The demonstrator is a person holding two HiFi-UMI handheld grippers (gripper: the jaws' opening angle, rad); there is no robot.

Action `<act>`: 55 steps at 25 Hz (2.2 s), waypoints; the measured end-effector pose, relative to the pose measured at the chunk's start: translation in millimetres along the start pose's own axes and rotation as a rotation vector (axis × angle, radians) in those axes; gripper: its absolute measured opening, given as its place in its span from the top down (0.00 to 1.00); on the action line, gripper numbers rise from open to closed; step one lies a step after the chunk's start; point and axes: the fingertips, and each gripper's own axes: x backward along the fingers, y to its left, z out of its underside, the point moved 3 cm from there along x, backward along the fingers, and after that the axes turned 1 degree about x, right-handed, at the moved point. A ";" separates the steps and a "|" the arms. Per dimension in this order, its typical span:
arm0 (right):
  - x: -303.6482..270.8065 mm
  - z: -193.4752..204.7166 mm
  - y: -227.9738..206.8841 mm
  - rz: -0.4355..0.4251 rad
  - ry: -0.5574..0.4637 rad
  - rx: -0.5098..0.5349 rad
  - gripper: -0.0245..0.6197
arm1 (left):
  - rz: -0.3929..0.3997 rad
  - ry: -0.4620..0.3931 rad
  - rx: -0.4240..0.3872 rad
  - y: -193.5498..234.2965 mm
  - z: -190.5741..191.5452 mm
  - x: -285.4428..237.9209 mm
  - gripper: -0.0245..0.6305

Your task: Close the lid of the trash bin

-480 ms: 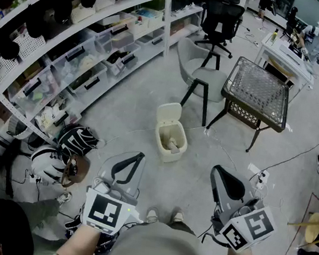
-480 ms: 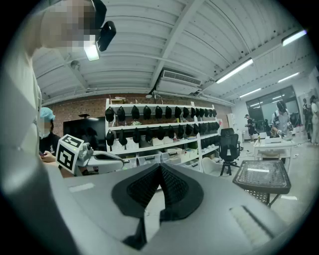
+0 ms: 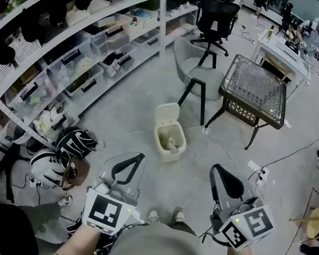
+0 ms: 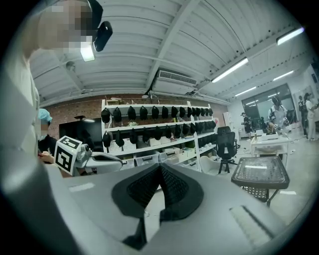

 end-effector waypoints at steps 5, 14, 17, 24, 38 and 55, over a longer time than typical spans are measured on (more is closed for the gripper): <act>-10.5 2.7 7.0 0.002 0.001 0.002 0.96 | 0.008 -0.002 -0.005 11.3 3.9 1.1 0.96; -30.8 5.6 -3.5 -0.012 0.016 -0.016 0.96 | 0.022 0.005 -0.033 21.7 5.9 -16.1 0.96; -48.4 5.8 -16.0 -0.024 0.036 -0.020 0.96 | 0.002 0.015 0.013 30.7 6.1 -30.4 0.96; -113.8 15.0 -54.2 -0.074 0.072 -0.028 0.96 | -0.041 0.082 -0.002 72.9 27.3 -86.6 0.96; -259.0 -1.0 -189.4 -0.132 0.100 -0.080 0.96 | -0.075 0.177 -0.049 147.9 19.3 -240.1 0.96; -352.4 27.0 -236.5 -0.094 0.200 -0.099 0.96 | -0.047 0.194 -0.042 205.2 33.0 -305.4 0.96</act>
